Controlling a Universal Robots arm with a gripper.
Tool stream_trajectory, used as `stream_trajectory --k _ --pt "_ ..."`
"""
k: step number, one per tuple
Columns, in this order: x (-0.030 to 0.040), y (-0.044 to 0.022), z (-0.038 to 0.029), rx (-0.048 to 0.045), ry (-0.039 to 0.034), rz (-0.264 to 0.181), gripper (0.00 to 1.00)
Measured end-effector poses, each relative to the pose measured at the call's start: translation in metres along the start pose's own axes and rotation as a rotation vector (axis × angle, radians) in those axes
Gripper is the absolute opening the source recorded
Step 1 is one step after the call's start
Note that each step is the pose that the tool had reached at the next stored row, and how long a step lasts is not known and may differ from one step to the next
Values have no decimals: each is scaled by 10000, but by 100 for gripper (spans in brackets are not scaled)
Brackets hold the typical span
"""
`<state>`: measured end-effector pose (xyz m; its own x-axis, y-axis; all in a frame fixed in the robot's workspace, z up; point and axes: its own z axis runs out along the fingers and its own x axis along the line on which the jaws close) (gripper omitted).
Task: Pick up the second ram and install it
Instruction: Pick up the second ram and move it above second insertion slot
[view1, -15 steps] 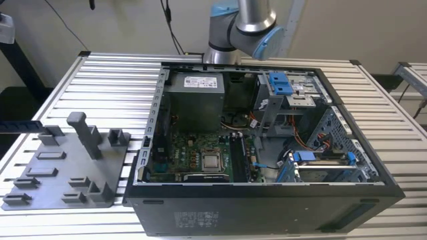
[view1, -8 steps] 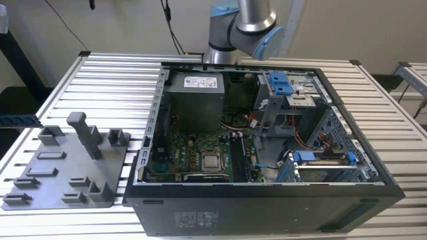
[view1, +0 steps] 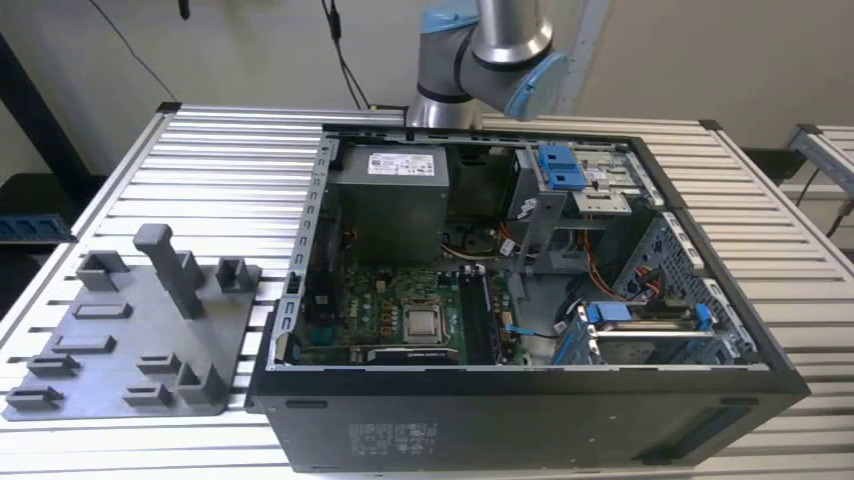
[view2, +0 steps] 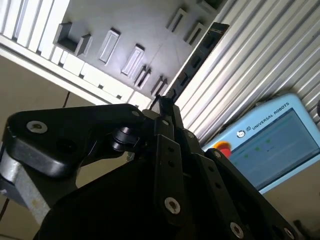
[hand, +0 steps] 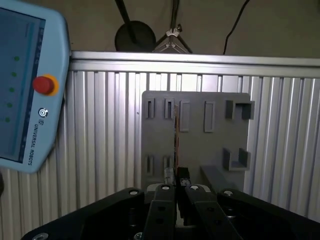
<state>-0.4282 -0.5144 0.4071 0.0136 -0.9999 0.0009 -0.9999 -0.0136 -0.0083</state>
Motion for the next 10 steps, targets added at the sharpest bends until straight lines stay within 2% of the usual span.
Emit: stream_trajectory --k 6,10 --pt "0 -1 -99 1 -1 0 14" --pt "0 -1 -109 1 -1 0 14"
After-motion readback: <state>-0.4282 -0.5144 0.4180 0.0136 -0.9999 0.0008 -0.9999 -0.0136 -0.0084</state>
